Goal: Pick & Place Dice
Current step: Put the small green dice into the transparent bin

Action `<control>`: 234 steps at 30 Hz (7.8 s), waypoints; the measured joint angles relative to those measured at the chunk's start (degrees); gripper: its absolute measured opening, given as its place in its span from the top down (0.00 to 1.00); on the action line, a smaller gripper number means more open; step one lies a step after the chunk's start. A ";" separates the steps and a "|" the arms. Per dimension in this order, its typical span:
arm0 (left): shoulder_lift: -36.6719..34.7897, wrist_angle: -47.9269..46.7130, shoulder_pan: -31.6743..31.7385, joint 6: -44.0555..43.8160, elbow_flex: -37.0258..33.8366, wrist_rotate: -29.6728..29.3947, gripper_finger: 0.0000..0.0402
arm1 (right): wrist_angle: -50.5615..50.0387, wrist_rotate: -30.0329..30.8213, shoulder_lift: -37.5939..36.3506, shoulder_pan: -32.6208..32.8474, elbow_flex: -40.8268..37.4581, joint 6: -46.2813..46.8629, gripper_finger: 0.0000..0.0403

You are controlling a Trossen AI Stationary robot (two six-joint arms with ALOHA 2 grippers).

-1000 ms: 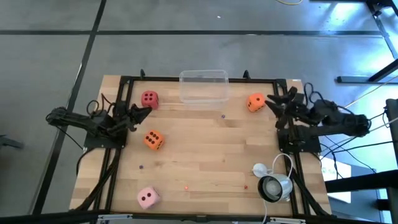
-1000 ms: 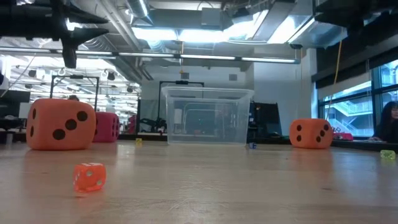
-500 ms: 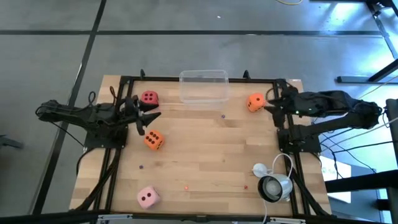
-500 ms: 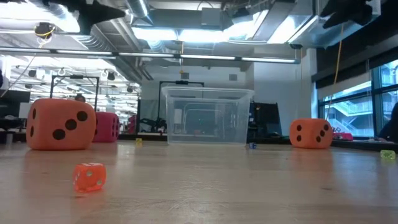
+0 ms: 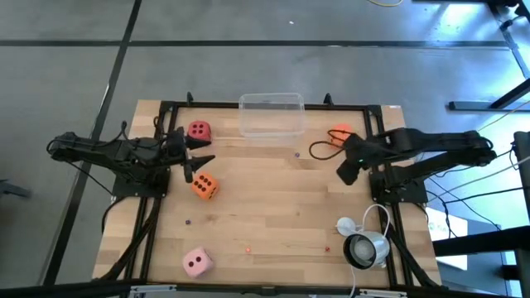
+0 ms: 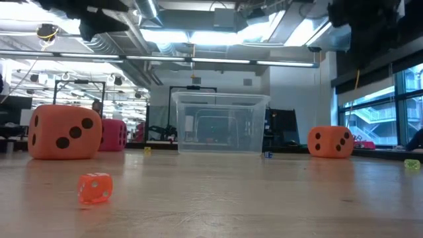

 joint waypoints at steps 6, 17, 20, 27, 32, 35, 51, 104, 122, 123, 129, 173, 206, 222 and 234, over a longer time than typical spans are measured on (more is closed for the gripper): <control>-0.04 -2.19 0.00 0.21 0.00 0.53 0.37 | -0.42 -9.10 6.94 0.31 -0.44 16.60 0.43; -0.07 -3.80 -0.02 -0.01 0.00 7.11 0.37 | -0.56 -11.73 22.67 5.52 -0.44 26.75 0.52; -0.09 -3.80 -0.02 0.30 0.00 7.09 0.37 | -0.71 -11.73 25.76 5.88 -0.46 26.59 0.52; -0.09 -3.75 -0.02 1.36 0.00 7.91 0.37 | -0.26 -12.01 29.27 5.85 -1.44 25.52 0.45; -0.07 -3.62 -0.02 0.53 0.00 10.08 0.37 | 3.95 -14.54 27.67 5.93 -8.74 27.57 0.41; -0.09 -3.49 -0.02 -0.20 0.02 10.08 0.37 | 10.77 -15.28 25.85 6.27 -12.66 28.70 0.41; -0.22 -3.50 -0.02 -0.60 0.04 10.45 0.37 | 24.60 -13.95 23.40 5.92 -23.19 34.51 0.40; -0.15 -3.53 -0.02 -2.08 0.04 6.43 0.37 | 27.47 -12.91 23.34 4.81 -24.87 31.46 0.87; -0.15 -3.53 -0.01 -2.13 0.04 8.15 0.37 | 19.76 -12.29 23.63 8.60 -16.22 30.36 0.87; -0.15 -3.52 -0.02 -2.14 0.04 8.16 0.37 | 18.55 -12.03 23.63 8.94 -15.29 29.96 0.87; -0.15 -3.51 -0.02 -3.21 0.04 8.16 0.37 | 12.83 -10.97 23.54 10.05 -9.83 28.40 0.87; 4.76 6.69 0.00 -16.70 0.04 19.00 0.37 | 47.94 -5.95 12.40 -26.21 -0.81 -9.40 0.87; 5.79 8.95 1.53 -15.68 0.04 22.96 0.37 | 10.89 0.35 53.35 -29.10 41.74 -22.50 0.87; 5.81 8.75 1.53 -15.48 0.05 22.85 0.37 | 11.10 0.15 53.34 -28.83 41.74 -22.54 0.87; 5.81 8.58 1.53 -15.50 0.07 22.80 0.37 | 11.10 0.51 53.33 -28.85 41.74 -22.09 0.58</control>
